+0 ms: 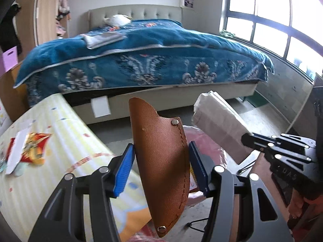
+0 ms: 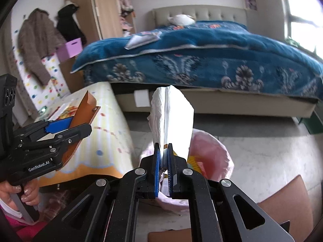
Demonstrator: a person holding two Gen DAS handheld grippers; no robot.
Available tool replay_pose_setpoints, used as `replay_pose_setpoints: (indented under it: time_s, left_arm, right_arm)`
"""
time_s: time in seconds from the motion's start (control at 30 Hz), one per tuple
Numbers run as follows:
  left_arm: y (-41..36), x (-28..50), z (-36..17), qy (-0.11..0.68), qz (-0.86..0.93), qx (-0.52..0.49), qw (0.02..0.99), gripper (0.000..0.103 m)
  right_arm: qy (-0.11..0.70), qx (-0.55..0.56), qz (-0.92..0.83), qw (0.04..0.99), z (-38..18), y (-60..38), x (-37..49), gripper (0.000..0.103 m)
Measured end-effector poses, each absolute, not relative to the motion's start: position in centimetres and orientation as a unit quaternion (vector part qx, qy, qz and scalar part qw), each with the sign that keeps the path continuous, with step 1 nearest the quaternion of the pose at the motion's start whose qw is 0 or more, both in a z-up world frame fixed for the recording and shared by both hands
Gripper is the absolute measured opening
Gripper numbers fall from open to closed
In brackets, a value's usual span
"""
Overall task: Collect trash
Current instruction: 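Carry the sheath and tissue over the pink bin and release both, then move both open tools back over the table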
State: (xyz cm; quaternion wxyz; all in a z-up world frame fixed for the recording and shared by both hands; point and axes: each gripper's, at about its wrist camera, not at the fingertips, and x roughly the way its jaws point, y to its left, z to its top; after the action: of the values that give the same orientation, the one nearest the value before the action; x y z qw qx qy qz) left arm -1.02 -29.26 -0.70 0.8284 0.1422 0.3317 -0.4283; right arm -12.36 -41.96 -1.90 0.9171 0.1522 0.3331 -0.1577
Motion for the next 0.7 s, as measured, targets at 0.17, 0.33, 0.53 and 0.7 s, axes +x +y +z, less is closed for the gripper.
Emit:
replay_pose_setpoints:
  time_s: [0.17,0.33,0.53,0.7]
  left_arm:
    - [-32.4,0.1,-1.7,0.342,-0.438,0.147,0.818,0.054]
    - [-34.9,1.2,-2.2,0.345,-0.441,0.151,0.815,0.082]
    - [-33.5,2.3,-1.8,0.35,-0.419,0.133,0.827,0.084]
    - [-30.1,2.5,-1.1,0.347,-0.387,0.126,0.845,0.084]
  right_arm:
    - [0.347,0.181,-0.165,0.905,-3.9,-44.9,-11.8,0.007]
    - [0.367,0.192,-0.171,0.894,-6.0,-47.1,-10.3,0.012]
    - [0.372,0.2,-0.194,0.885,-6.3,-47.7,-11.5,0.034]
    - [0.356,0.198,-0.19,0.893,-4.8,-46.5,-12.4,0.034]
